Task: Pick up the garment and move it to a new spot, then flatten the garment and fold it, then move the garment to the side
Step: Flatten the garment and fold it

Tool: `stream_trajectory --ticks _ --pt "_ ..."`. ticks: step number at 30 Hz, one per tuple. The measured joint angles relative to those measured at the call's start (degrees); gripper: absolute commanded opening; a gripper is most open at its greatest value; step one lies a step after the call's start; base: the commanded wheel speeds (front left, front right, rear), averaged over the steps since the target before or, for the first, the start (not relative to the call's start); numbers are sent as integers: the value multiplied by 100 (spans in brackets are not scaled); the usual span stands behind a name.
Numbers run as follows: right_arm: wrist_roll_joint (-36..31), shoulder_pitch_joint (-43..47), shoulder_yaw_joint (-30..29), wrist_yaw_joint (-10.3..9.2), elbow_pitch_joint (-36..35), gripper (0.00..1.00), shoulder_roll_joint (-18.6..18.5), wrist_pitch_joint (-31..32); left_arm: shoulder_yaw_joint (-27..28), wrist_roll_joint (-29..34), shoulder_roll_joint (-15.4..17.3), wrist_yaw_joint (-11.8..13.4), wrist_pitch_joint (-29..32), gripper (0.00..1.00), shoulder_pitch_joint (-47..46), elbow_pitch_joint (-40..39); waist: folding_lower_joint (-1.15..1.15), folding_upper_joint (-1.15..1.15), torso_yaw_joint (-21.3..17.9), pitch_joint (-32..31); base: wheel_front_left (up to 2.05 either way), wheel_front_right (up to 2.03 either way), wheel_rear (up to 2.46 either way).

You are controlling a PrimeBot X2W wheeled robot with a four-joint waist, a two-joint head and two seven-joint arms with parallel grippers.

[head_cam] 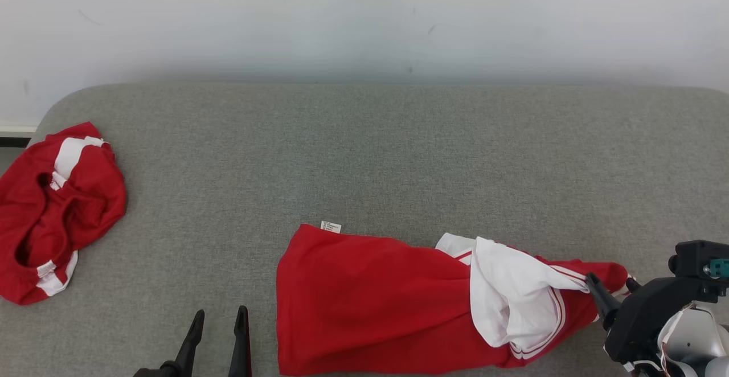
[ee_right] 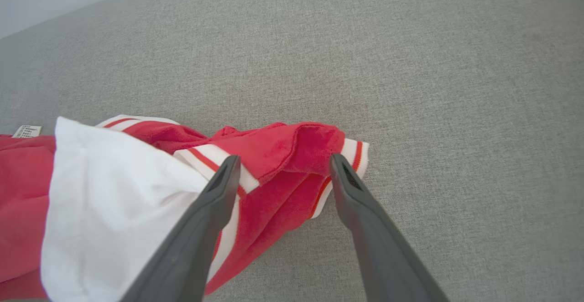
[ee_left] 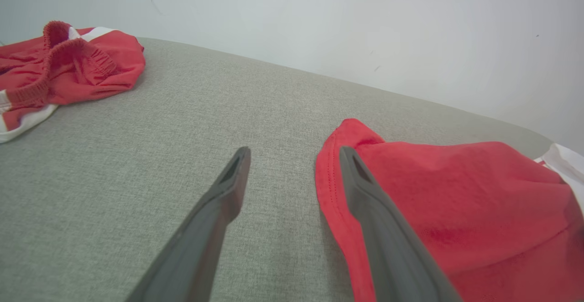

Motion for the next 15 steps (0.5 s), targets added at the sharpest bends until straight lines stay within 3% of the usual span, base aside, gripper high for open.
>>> stream_trajectory --ticks 15 --pt "301 -201 41 0 724 100 0 -211 -29 8 0 -4 0 100 131 30 0 0 90 -158 0 0 0"
